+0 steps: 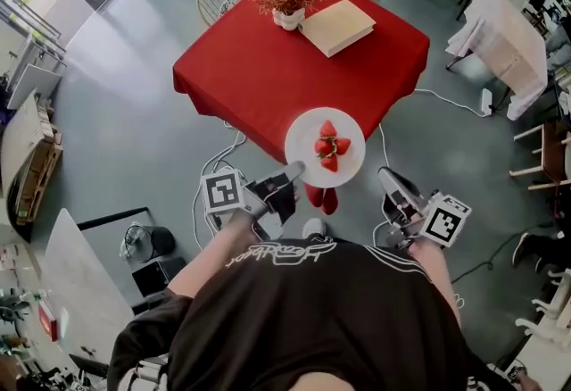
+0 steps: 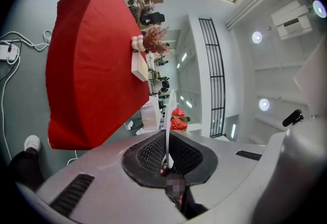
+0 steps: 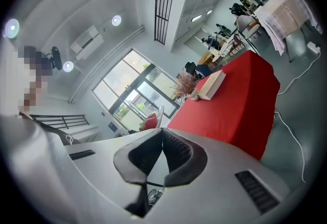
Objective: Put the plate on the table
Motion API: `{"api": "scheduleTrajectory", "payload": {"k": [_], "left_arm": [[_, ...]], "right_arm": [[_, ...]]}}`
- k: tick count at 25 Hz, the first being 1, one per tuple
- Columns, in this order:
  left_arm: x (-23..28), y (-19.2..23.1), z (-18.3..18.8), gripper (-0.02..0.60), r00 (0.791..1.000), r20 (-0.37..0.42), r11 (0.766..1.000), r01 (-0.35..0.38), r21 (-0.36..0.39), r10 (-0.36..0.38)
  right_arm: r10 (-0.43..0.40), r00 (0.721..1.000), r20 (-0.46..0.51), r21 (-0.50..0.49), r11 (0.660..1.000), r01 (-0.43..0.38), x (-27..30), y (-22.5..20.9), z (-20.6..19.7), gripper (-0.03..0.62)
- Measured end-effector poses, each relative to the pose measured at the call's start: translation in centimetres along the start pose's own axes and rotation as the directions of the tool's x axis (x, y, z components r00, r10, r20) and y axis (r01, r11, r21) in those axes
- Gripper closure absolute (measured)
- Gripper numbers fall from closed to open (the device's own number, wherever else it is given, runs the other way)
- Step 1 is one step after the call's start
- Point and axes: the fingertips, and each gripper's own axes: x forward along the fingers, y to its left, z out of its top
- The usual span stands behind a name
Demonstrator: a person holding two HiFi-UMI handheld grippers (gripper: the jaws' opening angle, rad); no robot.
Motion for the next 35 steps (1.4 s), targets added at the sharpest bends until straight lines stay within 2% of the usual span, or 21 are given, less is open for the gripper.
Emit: {"api": "scheduleTrajectory", "payload": {"k": [5, 10, 15, 25, 29, 35], "left_arm": [[0.8, 1.2, 1.5, 0.565, 1.000, -0.019, 1.000, 0.003, -0.020, -0.003], [1.4, 1.9, 2.1, 0.565, 1.000, -0.007, 0.998, 0.023, -0.066, -0.023], [1.9, 2.0, 2.5, 0.565, 0.999, 0.009, 0.996, 0.045, -0.072, -0.044], [1.5, 2.2, 5.0, 0.565, 0.996, 0.090, 0.999, 0.028, -0.042, -0.024], [1.6, 3.1, 5.6, 0.565, 0.993, 0.121, 0.998, 0.004, -0.055, 0.003], [3.6, 3.0, 7.4, 0.565, 0.989, 0.147, 0.997, -0.011, -0.070, 0.021]], "right_arm": [[-0.026, 1.000, 0.015, 0.020, 0.999, 0.026, 1.5, -1.3, 0.6, 0.586], [-0.065, 0.998, -0.013, 0.037, 0.997, 0.065, 1.2, -1.9, 0.4, 0.586], [-0.080, 0.996, -0.043, 0.014, 0.997, 0.081, 1.5, -2.2, 1.0, 0.586], [-0.005, 0.994, -0.108, 0.012, 1.000, 0.006, 5.7, -3.0, 2.3, 0.586], [0.027, 0.989, -0.144, 0.024, 0.999, -0.024, 7.4, -3.7, 2.3, 0.586], [0.049, 0.986, -0.158, 0.044, 0.998, -0.042, 9.4, -5.1, 4.7, 0.586]]}}
